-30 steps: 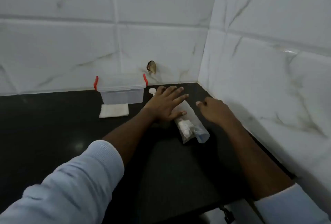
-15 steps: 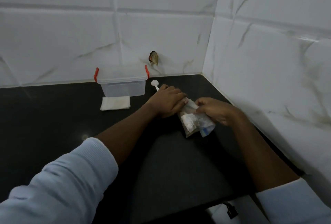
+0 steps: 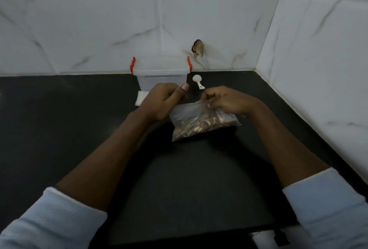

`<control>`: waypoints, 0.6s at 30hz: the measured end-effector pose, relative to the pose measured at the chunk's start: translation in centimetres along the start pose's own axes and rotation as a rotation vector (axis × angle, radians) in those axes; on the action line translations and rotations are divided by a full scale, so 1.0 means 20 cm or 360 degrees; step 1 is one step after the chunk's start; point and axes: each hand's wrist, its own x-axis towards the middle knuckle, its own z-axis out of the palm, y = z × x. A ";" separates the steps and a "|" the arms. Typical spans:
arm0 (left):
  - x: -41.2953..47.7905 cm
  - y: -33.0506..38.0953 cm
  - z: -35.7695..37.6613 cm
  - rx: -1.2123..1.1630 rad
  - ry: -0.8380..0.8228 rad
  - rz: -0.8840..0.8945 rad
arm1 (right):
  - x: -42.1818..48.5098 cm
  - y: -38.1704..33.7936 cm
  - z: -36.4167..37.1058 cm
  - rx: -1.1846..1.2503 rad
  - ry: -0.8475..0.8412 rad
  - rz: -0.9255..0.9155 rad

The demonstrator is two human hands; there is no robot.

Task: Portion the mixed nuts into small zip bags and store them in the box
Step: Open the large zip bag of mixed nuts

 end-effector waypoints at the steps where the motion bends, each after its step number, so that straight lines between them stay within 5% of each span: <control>1: -0.01 0.01 -0.03 -0.0011 -0.0022 -0.0031 | 0.01 0.01 0.02 0.0035 0.0033 -0.0027; 9: -0.04 0.04 -0.04 0.0131 -0.0429 -0.0459 | -0.01 0.03 0.09 0.0000 0.0280 -0.0173; 18: -0.03 -0.01 -0.06 -0.0141 -0.0341 -0.0239 | -0.05 0.01 0.08 -0.0389 0.0356 -0.0172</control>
